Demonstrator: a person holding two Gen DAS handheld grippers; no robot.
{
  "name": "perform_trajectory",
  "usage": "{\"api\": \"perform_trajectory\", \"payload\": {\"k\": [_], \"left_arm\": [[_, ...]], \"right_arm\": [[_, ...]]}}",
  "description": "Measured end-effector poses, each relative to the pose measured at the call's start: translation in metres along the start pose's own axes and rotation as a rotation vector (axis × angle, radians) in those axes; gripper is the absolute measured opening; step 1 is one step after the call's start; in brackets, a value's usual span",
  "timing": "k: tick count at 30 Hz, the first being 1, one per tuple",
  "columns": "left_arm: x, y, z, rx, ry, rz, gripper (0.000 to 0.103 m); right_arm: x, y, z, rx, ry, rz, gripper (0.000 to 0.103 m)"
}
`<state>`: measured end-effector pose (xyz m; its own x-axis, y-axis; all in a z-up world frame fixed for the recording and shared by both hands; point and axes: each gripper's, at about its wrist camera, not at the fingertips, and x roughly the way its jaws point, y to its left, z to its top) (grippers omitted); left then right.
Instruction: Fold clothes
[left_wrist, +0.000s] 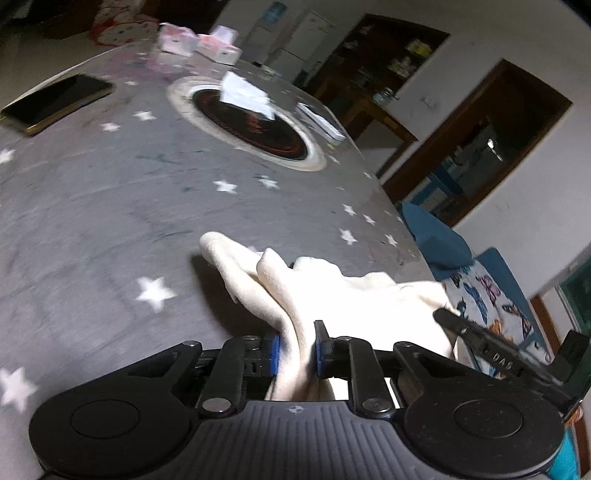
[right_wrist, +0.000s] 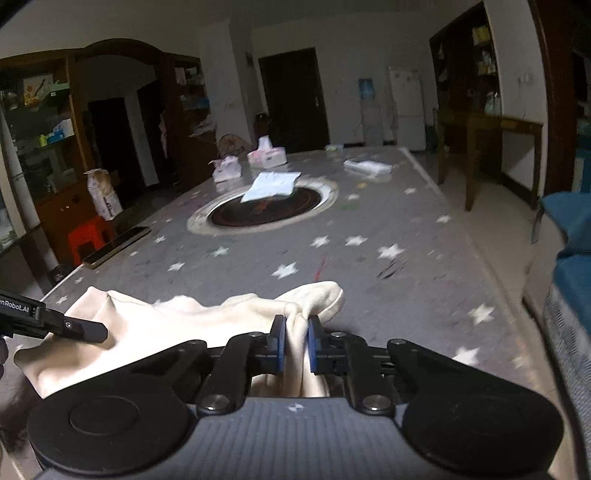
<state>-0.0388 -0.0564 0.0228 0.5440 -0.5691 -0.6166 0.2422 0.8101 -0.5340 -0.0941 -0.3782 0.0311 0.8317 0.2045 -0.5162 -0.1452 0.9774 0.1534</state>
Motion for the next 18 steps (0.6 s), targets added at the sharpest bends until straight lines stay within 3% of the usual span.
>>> {"api": "perform_trajectory", "payload": {"k": [8,18], "left_arm": [[0.040,-0.042,0.017,0.100,0.034,-0.042,0.017],[0.068,-0.087,0.046,0.197,0.023,-0.060,0.016]], "right_arm": [[-0.009,-0.027,0.019,-0.067,-0.024,-0.108,0.010],[-0.005,-0.049,0.045,-0.121,-0.073,-0.179,0.010]]}}
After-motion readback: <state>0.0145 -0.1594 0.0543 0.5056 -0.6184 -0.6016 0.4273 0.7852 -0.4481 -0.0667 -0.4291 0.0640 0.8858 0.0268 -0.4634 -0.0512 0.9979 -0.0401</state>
